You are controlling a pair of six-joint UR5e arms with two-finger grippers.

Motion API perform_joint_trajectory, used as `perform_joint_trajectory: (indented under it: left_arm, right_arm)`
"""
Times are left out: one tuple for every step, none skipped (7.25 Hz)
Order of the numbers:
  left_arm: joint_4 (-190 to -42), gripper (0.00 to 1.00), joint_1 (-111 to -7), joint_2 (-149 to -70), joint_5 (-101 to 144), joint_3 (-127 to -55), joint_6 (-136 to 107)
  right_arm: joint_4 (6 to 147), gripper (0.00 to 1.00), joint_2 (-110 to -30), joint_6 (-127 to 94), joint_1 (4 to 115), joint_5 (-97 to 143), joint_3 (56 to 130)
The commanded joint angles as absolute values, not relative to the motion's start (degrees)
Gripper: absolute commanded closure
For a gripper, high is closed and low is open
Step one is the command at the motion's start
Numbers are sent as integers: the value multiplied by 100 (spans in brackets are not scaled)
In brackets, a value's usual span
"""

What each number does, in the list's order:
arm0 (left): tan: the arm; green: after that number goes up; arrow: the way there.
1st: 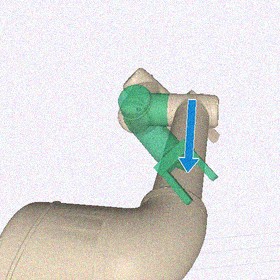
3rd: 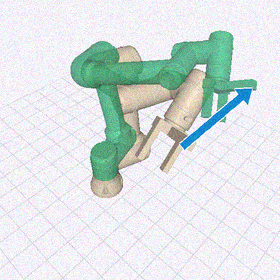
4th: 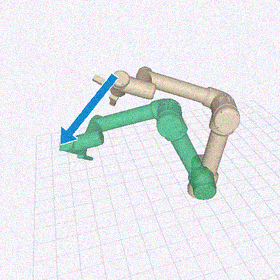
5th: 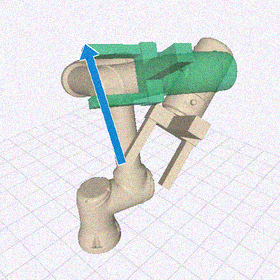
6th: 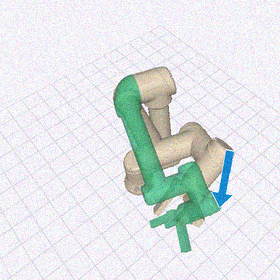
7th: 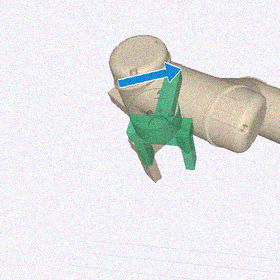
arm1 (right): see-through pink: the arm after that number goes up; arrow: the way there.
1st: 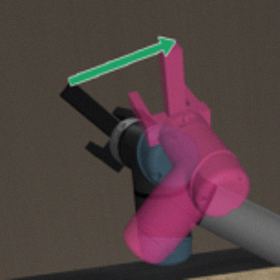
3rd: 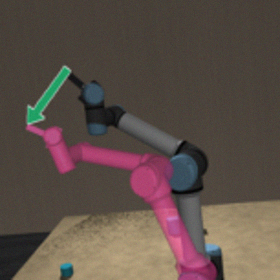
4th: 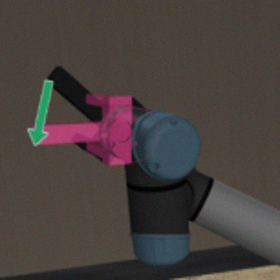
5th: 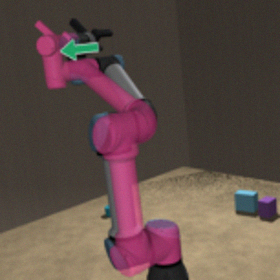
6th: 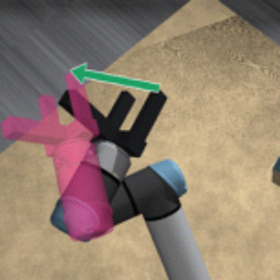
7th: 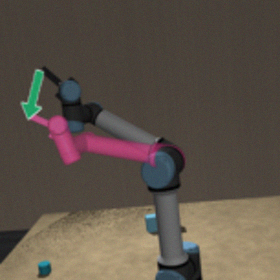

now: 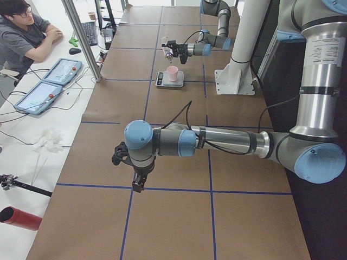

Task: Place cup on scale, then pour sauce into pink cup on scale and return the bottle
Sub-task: 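Tilt the glass bottle with the right gripper, pouring into the pink cup, then turn the bottle upright and carry it back with the right gripper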

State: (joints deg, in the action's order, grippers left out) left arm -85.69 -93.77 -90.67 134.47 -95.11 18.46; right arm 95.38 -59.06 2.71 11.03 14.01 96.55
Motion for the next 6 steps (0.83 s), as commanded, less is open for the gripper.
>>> perform_joint_trajectory:
  left_arm:
    - [-8569,0,-9369,-9070,13447,-9510,1846]
    - [-8578,0,-9378,-9070,13447,-9518,1846]
    - [-8578,0,-9378,-9070,13447,-9519,1846]
    - [-8578,0,-9378,-9070,13447,-9519,1846]
    - [-8578,0,-9378,-9070,13447,-9527,1846]
    - [-8587,0,-9378,-9070,13447,-9527,1846]
  right_arm:
    - [8796,100,-5941,211,1134,1459,9668]
    - [8023,100,-6046,150,1160,1589,9659]
    - [7468,100,-6160,-460,1178,1904,9659]
    - [7010,100,-6205,-1553,1230,2360,9685]
    - [6361,100,-6205,-2208,1283,2582,9703]
    - [5815,100,-6205,-2363,1318,2593,9755]
